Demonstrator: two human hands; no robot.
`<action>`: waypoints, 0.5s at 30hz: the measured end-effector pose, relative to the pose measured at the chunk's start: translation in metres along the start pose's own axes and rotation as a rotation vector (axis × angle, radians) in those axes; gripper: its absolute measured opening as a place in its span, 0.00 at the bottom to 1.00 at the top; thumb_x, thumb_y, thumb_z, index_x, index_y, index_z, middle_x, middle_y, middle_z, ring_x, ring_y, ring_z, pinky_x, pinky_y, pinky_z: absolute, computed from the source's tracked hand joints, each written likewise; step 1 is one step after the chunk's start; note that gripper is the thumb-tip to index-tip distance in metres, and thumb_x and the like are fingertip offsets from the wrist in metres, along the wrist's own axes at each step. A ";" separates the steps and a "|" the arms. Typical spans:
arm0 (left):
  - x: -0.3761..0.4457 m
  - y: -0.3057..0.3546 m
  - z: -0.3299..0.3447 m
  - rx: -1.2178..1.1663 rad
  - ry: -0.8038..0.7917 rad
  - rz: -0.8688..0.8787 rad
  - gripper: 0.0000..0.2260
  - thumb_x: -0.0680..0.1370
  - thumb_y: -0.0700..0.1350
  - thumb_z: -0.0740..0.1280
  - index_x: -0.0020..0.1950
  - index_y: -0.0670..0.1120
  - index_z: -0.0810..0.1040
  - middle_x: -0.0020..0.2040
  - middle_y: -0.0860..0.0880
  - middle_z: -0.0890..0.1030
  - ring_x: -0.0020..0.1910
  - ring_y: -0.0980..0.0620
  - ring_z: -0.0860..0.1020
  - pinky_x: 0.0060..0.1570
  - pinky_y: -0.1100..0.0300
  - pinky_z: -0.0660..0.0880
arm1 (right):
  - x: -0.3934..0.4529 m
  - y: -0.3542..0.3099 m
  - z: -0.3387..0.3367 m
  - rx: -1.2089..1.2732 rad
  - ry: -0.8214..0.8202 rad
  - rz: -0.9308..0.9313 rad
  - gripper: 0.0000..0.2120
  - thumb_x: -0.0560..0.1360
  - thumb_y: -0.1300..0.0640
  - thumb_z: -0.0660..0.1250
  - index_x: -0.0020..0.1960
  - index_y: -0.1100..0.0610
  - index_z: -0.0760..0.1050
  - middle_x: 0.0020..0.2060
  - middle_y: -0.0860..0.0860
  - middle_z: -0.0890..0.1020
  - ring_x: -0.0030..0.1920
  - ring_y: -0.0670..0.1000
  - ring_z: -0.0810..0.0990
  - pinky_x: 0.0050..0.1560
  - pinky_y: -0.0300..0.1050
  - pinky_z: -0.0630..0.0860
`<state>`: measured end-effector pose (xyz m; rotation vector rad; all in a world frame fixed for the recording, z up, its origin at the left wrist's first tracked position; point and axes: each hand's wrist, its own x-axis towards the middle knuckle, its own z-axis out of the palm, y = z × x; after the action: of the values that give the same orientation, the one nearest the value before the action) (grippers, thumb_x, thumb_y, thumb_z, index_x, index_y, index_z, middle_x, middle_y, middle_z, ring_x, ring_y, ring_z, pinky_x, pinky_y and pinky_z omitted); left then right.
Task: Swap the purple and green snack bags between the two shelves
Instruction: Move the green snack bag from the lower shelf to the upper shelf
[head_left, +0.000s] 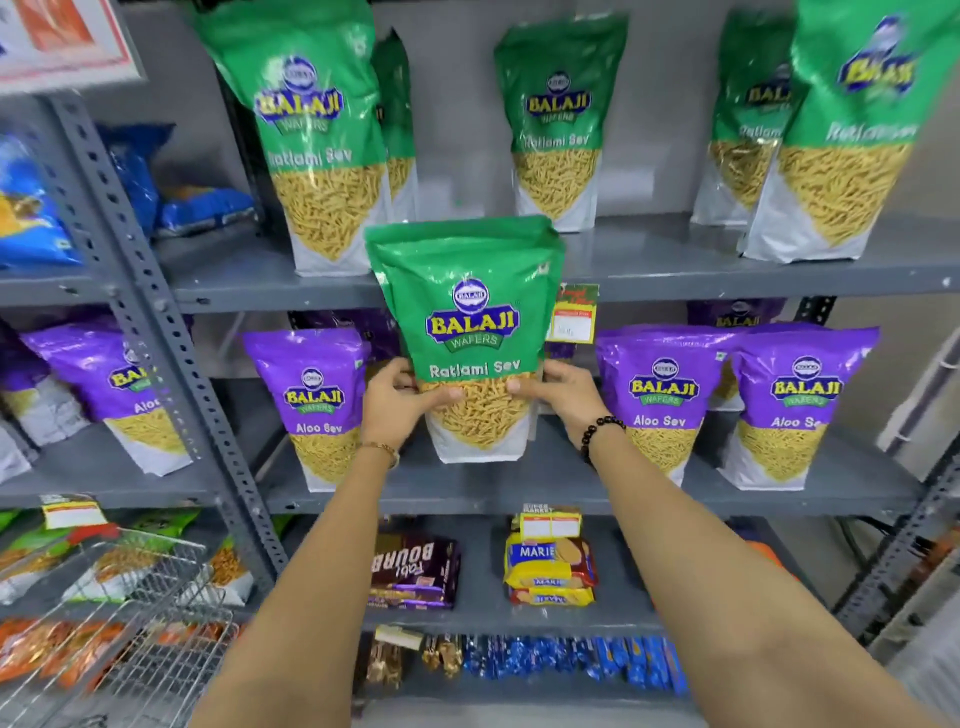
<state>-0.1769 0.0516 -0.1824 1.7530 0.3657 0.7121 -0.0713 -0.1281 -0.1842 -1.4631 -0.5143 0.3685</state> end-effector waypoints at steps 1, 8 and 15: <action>0.006 0.013 -0.003 -0.004 0.006 0.033 0.20 0.59 0.42 0.79 0.47 0.44 0.76 0.36 0.50 0.79 0.33 0.57 0.77 0.34 0.66 0.76 | 0.003 -0.015 0.000 0.015 -0.017 -0.028 0.11 0.64 0.65 0.73 0.46 0.59 0.81 0.35 0.45 0.86 0.39 0.45 0.83 0.48 0.41 0.80; 0.051 0.107 -0.009 -0.073 0.022 0.222 0.12 0.61 0.43 0.77 0.33 0.50 0.74 0.25 0.56 0.77 0.29 0.62 0.74 0.34 0.69 0.73 | 0.018 -0.123 -0.016 0.004 -0.004 -0.219 0.05 0.67 0.63 0.72 0.40 0.55 0.81 0.29 0.44 0.85 0.32 0.41 0.83 0.37 0.34 0.80; 0.086 0.171 0.028 -0.094 0.017 0.337 0.19 0.62 0.47 0.77 0.27 0.48 0.66 0.26 0.51 0.66 0.27 0.57 0.63 0.28 0.69 0.63 | 0.043 -0.179 -0.043 -0.011 0.149 -0.335 0.08 0.70 0.59 0.69 0.48 0.60 0.80 0.26 0.41 0.83 0.33 0.41 0.80 0.38 0.33 0.77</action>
<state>-0.1127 0.0286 -0.0016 1.7376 0.0449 0.9679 -0.0248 -0.1564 -0.0036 -1.3732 -0.6285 -0.0082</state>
